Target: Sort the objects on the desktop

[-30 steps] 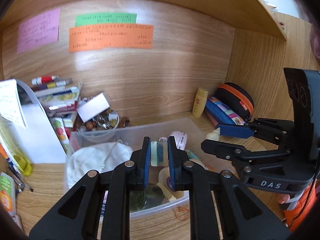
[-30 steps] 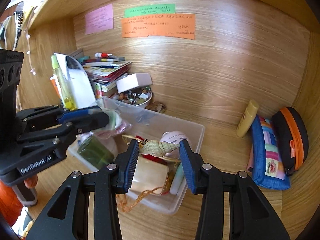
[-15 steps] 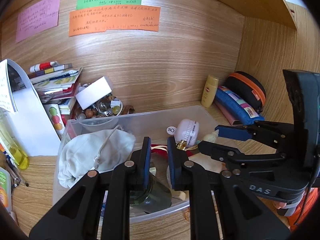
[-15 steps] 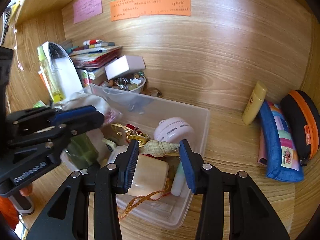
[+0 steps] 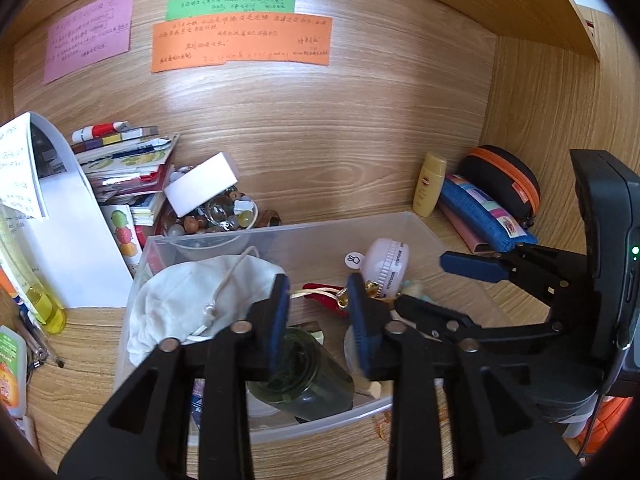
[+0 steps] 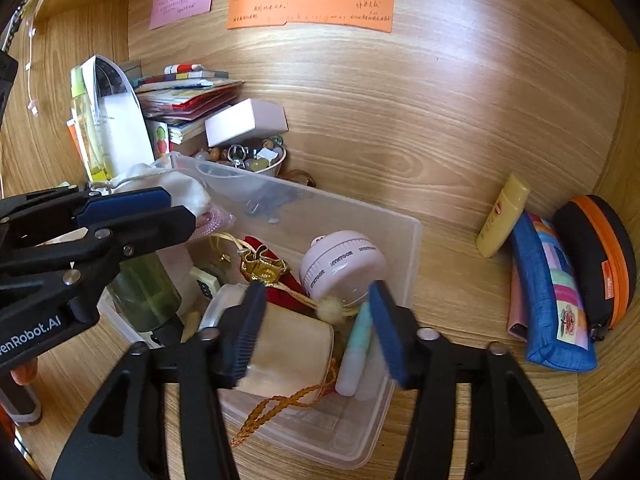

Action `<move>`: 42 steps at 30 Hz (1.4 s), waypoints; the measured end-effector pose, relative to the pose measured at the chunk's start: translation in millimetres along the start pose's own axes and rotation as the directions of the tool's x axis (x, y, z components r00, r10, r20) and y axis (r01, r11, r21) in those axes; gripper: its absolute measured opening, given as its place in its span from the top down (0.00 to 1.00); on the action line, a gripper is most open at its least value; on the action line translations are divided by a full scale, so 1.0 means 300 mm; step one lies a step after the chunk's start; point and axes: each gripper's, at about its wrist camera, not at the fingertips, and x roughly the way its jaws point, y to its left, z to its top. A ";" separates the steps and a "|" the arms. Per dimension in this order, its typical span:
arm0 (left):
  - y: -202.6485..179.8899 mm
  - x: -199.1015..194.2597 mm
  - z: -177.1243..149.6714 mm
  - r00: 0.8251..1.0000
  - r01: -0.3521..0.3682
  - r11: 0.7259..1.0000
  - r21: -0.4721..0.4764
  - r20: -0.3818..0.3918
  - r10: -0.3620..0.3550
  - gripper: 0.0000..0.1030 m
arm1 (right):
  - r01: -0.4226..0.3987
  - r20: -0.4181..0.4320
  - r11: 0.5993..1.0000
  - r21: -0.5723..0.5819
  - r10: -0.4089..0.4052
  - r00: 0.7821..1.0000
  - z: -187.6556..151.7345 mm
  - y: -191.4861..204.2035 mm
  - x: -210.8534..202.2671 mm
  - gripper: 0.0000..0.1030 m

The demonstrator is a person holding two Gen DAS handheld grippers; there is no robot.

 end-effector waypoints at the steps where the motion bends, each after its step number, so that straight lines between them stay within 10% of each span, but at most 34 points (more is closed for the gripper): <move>1: 0.000 -0.003 0.000 1.000 -0.002 1.000 0.001 0.004 0.002 0.65 | -0.001 0.005 1.000 0.001 0.001 1.000 0.001 -0.001 -0.004 0.46; 9: 0.011 -0.023 0.001 0.999 -0.028 1.000 -0.004 0.035 0.028 0.48 | 0.010 0.016 1.000 -0.016 -0.009 1.000 0.003 0.007 -0.011 0.44; 16: 0.014 -0.038 0.002 0.999 -0.019 1.000 -0.001 0.032 0.019 0.36 | 0.014 0.048 1.000 -0.012 -0.013 0.999 0.010 0.003 -0.039 0.20; 24: 0.005 -0.172 0.000 0.982 -0.097 0.995 0.029 0.168 0.091 0.10 | 0.031 0.086 1.000 0.000 -0.031 0.996 0.028 0.001 -0.103 0.14; 42: 0.001 -0.392 -0.110 0.967 -0.141 0.989 0.047 0.220 0.127 0.05 | 0.138 0.174 0.990 -0.006 -0.135 0.976 -0.082 0.107 -0.312 0.05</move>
